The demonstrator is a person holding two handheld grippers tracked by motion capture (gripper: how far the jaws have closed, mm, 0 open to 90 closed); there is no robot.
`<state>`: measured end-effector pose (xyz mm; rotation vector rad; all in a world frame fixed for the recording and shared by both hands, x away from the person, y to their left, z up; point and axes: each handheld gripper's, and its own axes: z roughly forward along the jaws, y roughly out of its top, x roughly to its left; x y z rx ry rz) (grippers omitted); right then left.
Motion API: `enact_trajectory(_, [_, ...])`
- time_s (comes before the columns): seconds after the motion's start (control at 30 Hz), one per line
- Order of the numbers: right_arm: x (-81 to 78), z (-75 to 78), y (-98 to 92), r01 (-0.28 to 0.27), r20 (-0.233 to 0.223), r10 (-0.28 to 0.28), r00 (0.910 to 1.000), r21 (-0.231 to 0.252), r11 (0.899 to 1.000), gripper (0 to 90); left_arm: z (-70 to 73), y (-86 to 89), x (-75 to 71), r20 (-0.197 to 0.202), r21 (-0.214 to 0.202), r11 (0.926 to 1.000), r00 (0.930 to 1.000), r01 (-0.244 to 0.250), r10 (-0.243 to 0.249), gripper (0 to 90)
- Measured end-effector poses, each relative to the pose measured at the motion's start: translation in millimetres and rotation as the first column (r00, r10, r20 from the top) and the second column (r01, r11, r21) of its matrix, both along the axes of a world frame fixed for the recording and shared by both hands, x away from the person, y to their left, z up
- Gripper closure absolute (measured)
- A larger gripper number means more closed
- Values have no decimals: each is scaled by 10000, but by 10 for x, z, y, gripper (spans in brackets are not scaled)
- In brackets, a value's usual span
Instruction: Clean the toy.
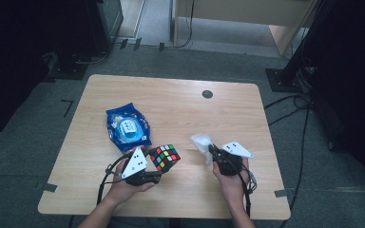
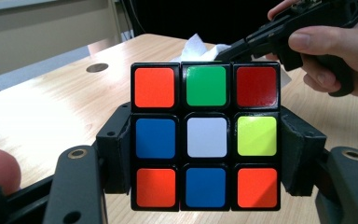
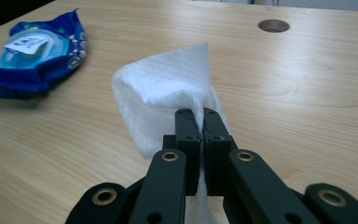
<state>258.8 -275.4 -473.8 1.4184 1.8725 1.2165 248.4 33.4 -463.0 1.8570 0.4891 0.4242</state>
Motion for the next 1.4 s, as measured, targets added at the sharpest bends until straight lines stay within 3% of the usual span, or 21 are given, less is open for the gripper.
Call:
enact_trajectory(0.13, [19,-36,-66,222,-56,-222,9997,-109,9997,880,-5,9,9,-22,-15,10000,10000,-37,37,341])
enact_trajectory(0.2, [27,-46,-78,299,-72,-300,9995,-107,9995,825,-2,12,9,-18,-26,10000,10000,-53,52,341])
enact_trajectory(0.33, [25,-17,-78,375,69,-379,9993,448,9983,612,-5,23,19,-34,-4,10000,10000,-92,92,341])
enact_trajectory(0.43, [-7,71,-46,216,81,-227,9997,1171,9929,528,-15,25,28,-54,-6,9999,9999,-113,113,341])
enact_trajectory(0.57, [-74,241,96,-584,30,597,9982,2613,9635,419,-29,16,33,-63,34,9999,9999,-131,132,341])
enact_trajectory(0.73, [-171,375,385,-1554,-149,1715,9851,3517,9231,309,-40,-26,9,5,144,9998,9999,-110,110,341])
enact_trajectory(0.83, [-222,419,546,-1831,-323,2132,9765,3979,8990,237,-50,-73,-20,153,316,9994,9998,-112,107,341])
enact_trajectory(0.87, [-233,423,592,-1886,-414,2239,9737,4043,8950,216,-51,-85,-27,168,318,9995,9998,-65,60,341])
enact_trajectory(0.97, [-247,389,718,-1716,-972,2293,9685,4067,8973,179,-46,-115,-49,218,321,9995,9998,-21,14,341])
enact_trajectory(1.07, [-240,342,770,-1653,-1209,2335,9648,4121,8960,185,-43,-137,-69,276,325,9995,9996,45,-54,341])
enact_trajectory(1.17, [-234,301,822,-1692,-1425,2452,9589,4065,8979,238,-41,-167,-91,298,289,9995,9994,137,-146,341])
enact_trajectory(1.23, [-238,281,854,-1684,-1571,2487,9557,4011,9004,319,-39,-185,-102,308,292,9994,9993,198,-207,341])
enact_trajectory(1.4, [-248,266,845,-1560,-1618,2380,9577,4031,9018,341,-62,-197,-78,-49,292,9990,9994,335,-334,340])
